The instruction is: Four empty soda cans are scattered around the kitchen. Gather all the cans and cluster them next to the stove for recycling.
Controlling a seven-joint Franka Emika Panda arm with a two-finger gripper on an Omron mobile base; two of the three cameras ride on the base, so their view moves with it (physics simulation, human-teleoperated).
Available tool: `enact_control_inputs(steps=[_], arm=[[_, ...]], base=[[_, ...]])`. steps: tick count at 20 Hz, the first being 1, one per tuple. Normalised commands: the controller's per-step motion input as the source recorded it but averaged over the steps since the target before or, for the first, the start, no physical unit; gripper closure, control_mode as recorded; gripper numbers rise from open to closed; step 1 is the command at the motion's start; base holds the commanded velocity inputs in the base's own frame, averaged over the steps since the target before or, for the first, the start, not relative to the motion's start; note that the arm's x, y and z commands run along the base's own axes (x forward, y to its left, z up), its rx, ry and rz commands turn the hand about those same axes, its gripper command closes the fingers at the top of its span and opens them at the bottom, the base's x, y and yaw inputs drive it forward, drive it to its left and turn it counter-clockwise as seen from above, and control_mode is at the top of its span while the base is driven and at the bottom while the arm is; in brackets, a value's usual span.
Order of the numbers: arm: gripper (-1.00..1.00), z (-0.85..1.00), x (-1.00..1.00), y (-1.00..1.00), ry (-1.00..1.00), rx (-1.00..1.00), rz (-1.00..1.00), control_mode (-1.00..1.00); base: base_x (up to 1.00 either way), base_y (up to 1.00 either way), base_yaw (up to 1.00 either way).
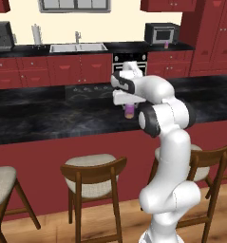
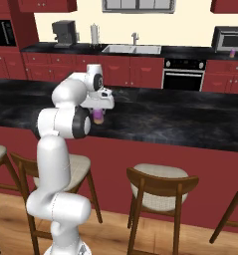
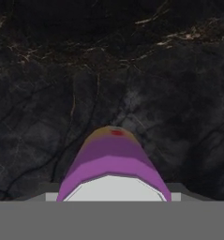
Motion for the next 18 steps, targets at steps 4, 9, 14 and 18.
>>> enact_control_inputs(steps=[4,9,14,18], arm=[[1.0,0.35,-0.06,-0.04,0.0,-0.02,-0.02,-1.0],[1.0,0.55,-0.36,-0.19,-0.03,0.0,0.0,-1.0],[1.0,0.51,-0.66,-0.13,-0.04,0.04,0.0,-1.0],[1.0,0.16,-0.69,0.01,-0.04,0.01,0.01,-1.0]], base=[[0.0,0.0,0.0],[0.0,0.0,0.0],[0.0,0.0,0.0],[0.0,0.0,0.0]])
